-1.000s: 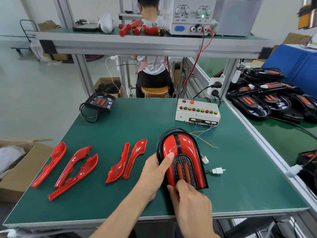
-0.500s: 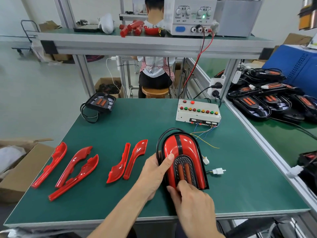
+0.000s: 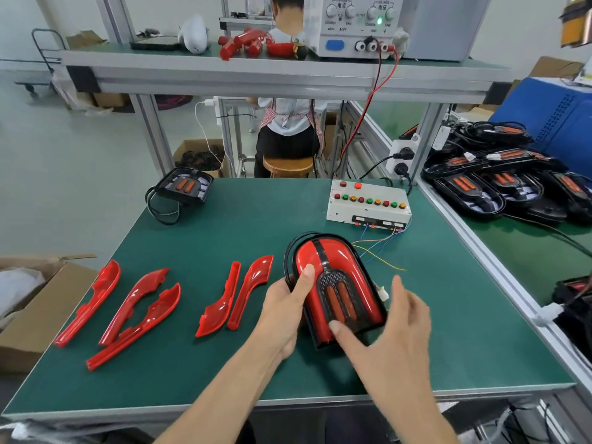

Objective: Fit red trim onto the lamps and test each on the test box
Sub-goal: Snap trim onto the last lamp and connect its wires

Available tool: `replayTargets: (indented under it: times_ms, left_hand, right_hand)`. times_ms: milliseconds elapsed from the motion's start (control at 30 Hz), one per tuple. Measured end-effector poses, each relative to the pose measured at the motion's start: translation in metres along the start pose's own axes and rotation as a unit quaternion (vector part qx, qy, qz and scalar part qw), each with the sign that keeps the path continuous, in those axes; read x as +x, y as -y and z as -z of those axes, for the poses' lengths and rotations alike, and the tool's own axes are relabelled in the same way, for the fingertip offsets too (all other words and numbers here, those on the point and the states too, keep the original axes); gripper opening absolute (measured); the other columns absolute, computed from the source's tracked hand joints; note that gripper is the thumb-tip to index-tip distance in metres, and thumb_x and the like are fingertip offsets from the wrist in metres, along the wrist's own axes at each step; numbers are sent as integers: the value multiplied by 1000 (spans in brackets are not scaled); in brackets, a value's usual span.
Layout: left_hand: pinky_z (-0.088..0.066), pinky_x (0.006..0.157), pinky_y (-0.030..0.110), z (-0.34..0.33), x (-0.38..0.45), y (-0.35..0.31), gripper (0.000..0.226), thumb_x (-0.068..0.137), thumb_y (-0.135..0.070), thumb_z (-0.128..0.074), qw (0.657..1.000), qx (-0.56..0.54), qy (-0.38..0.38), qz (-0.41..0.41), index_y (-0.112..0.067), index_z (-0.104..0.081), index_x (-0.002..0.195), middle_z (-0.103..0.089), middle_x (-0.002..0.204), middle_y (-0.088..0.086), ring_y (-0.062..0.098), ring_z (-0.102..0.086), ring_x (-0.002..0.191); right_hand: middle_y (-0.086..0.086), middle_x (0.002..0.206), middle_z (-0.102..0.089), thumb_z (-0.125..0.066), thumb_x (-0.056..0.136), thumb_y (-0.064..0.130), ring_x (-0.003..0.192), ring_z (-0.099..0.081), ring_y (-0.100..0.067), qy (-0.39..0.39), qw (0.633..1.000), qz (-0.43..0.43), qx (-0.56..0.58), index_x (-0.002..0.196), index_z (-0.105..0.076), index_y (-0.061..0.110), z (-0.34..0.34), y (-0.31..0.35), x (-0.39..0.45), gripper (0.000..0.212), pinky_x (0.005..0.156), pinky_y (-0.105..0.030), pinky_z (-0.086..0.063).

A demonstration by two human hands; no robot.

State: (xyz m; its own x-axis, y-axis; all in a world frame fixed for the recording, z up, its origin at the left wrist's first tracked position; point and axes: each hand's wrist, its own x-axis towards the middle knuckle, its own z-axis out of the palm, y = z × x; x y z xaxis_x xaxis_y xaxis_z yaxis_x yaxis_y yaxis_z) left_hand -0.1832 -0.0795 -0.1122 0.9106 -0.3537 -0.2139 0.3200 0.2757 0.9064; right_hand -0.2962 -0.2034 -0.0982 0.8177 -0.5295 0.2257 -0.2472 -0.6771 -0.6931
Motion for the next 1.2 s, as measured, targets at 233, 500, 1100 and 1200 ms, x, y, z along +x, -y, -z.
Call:
replayTargets:
  times_ms: [233, 500, 1100, 1200]
  left_hand:
    - [-51, 105, 52, -9, 6, -9, 52, 86, -49, -69, 996, -85, -27, 6, -6, -74, 115, -76, 116, 13, 27, -72, 111]
    - [-57, 96, 43, -15, -2, -12, 52, 85, -51, -70, 998, -60, -14, -6, -8, -74, 114, -76, 114, 12, 27, -72, 110]
    - [-44, 112, 52, -5, -7, -8, 67, 73, -60, -77, 1000, 9, 19, -9, -10, -73, 118, -76, 117, 10, 26, -69, 116]
    - [-45, 111, 54, -1, -7, -5, 66, 73, -63, -80, 999, 29, 22, -12, -11, -74, 113, -77, 114, 10, 28, -70, 115]
  right_hand:
    - [-13, 68, -70, -74, 56, 61, 48, -66, -22, 117, 852, -306, 409, 105, -57, 6, -18, 21, -20, 76, 36, -26, -43]
    - [-19, 71, -74, -80, 60, 53, 59, -74, -33, 76, 846, -275, 450, 98, -67, 3, -26, 28, -13, 64, 46, -25, -55]
    - [-21, 71, -74, -64, 67, 82, 54, -69, -31, 340, 856, -263, 287, 85, -73, 3, 14, 27, -22, 81, 49, -29, -53]
    - [-6, 55, -67, -71, 70, 78, 42, -54, -16, 265, 932, -101, 227, 72, -69, 14, 36, 32, -4, 64, 46, -26, -43]
